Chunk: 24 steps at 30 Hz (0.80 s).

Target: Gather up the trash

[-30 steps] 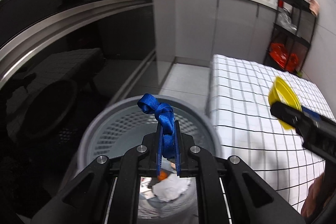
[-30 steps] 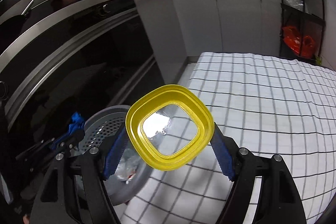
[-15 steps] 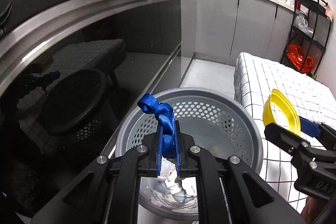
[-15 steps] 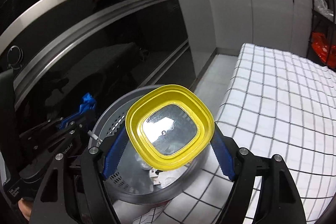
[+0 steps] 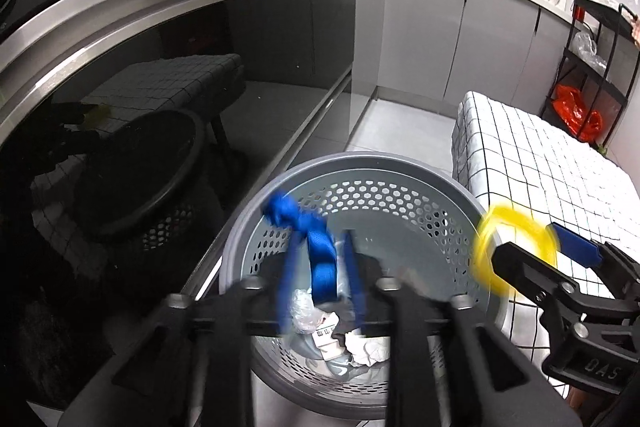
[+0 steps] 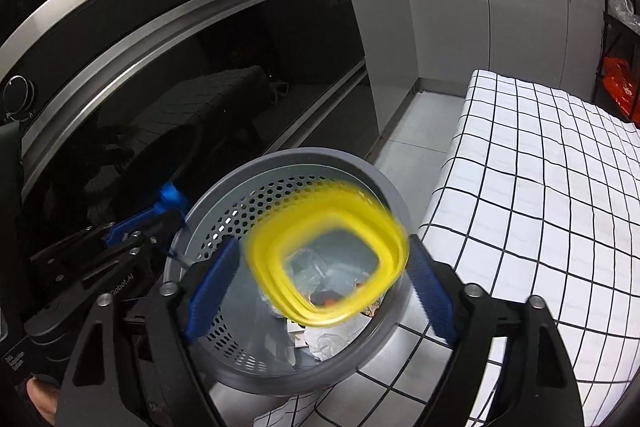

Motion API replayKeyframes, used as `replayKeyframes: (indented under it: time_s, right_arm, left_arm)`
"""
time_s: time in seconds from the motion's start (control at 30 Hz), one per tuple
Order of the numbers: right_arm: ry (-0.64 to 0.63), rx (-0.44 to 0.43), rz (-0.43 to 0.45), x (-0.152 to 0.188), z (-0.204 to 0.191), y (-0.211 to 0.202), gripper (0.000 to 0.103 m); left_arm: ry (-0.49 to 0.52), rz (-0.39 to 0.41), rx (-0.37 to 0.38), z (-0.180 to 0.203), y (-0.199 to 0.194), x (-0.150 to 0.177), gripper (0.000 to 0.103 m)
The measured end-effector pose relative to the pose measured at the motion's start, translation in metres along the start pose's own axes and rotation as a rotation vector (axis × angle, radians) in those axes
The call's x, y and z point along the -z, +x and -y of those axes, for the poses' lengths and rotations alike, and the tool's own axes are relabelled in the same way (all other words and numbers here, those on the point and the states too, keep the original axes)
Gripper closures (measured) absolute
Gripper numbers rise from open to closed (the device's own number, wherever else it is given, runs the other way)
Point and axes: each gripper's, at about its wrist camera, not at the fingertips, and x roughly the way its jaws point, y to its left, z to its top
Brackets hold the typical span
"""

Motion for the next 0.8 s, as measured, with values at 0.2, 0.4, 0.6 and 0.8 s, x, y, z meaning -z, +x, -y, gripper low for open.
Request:
replayKeyframes:
  time_s: [0.2,0.4,0.6,0.8]
  right_arm:
    - [0.001,0.001,0.009,0.002,0.000,-0.004,0.020]
    - [0.003,0.013,0.018,0.003,-0.001,-0.006,0.020]
    - [0.009,0.021,0.029,0.003,0.000,-0.009,0.020]
    - [-0.002,0.033,0.041,0.003,-0.004,-0.010,0.020]
  left_arm:
    - [-0.001,0.033,0.000,0.000,-0.006,-0.001,0.048]
    - [-0.002,0.036,0.007,0.001,-0.007,-0.002,0.048]
    - [-0.009,0.044,0.008,-0.001,-0.011,-0.001,0.044]
    - [-0.021,0.056,0.005,-0.004,-0.013,-0.003,0.041]
